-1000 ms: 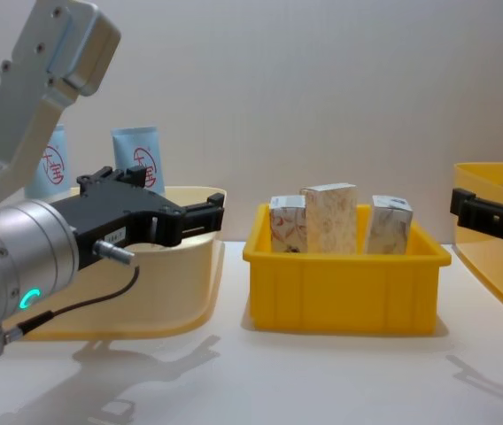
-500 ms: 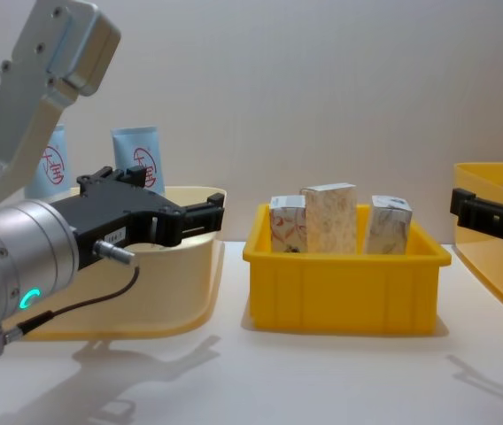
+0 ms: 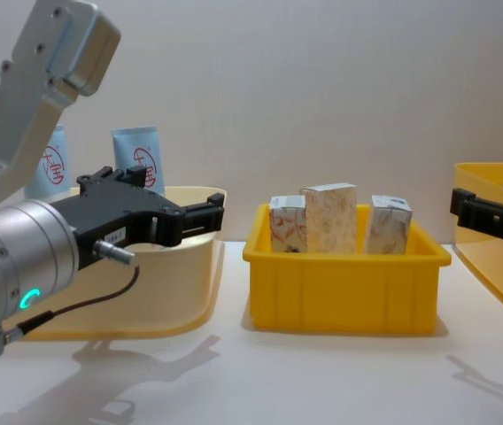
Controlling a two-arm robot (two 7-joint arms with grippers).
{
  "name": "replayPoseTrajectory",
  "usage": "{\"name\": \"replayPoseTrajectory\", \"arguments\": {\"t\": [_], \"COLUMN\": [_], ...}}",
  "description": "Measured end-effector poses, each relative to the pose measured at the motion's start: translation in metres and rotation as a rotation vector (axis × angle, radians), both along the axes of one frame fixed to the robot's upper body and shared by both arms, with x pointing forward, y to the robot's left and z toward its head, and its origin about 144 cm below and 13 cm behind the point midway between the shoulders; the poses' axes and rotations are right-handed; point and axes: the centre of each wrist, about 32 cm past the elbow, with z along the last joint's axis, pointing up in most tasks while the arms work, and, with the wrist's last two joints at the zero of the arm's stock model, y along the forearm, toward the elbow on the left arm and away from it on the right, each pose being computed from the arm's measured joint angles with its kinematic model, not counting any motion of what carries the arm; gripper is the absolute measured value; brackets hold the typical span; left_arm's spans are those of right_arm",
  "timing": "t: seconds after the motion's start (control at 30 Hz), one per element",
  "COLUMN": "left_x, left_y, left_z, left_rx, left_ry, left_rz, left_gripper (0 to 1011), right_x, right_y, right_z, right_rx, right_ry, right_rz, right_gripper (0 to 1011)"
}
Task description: Bimanual collaborative sorting of washing and personal care products
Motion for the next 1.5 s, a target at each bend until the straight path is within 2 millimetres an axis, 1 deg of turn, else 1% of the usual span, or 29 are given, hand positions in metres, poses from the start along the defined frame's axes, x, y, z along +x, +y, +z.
{"name": "replayPoseTrajectory", "arguments": {"t": [0.37,1.03,1.23,1.5], "left_x": [0.001,-0.004,0.000,0.011], "left_y": [0.002,0.014,0.021,0.028], "left_z": [0.001,0.009,0.012,0.014], "left_rx": [-0.007,-0.128,-0.165,-0.200], "left_ry": [0.001,0.053,0.075,0.103], "left_rz": [0.005,0.056,0.072,0.057], "left_gripper": [1004,1003,1003,1002], "right_x": [0.000,0.000,0.000,0.000], "right_y": [0.000,0.000,0.000,0.000], "right_z": [0.000,0.000,0.000,0.000], "right_rx": [0.000,0.000,0.000,0.000], "right_ry": [0.000,0.000,0.000,0.000], "right_rz": [0.000,0.000,0.000,0.000], "right_gripper": [1001,1001,1001,1001]}}
